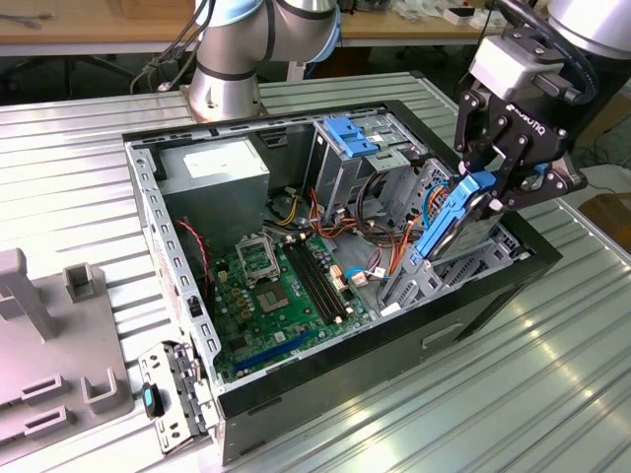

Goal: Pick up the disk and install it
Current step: 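Insert the disk into the insertion slot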

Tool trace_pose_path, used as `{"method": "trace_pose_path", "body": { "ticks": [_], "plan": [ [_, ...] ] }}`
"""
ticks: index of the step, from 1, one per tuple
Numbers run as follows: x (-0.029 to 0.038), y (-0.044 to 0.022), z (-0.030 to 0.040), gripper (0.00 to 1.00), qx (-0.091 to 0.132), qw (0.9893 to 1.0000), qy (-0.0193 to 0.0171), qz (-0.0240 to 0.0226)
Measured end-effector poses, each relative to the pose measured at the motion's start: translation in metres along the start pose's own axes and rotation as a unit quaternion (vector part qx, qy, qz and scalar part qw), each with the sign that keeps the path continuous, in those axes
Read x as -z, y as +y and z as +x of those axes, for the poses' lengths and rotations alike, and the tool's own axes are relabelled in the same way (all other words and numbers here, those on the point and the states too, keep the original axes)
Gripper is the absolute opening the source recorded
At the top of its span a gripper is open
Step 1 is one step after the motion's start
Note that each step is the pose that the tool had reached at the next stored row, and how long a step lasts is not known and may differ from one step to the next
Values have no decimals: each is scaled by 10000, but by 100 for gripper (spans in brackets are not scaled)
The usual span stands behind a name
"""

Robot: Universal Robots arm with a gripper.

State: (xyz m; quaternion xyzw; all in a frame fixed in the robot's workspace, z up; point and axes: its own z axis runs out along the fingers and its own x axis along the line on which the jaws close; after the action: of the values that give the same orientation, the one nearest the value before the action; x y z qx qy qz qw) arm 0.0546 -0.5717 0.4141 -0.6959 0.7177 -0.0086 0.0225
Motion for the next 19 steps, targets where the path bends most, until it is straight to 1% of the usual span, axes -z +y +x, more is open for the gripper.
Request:
{"method": "trace_pose_path", "body": {
  "ticks": [8,11,13,15,19],
  "plan": [
    [-34,2,1,37,0,10000,0,0],
    [-87,4,2,37,0,10000,0,0],
    [-168,7,3,37,0,10000,0,0],
    [-179,8,4,37,0,10000,0,0],
    [-223,10,4,37,0,10000,0,0]
  ]
}}
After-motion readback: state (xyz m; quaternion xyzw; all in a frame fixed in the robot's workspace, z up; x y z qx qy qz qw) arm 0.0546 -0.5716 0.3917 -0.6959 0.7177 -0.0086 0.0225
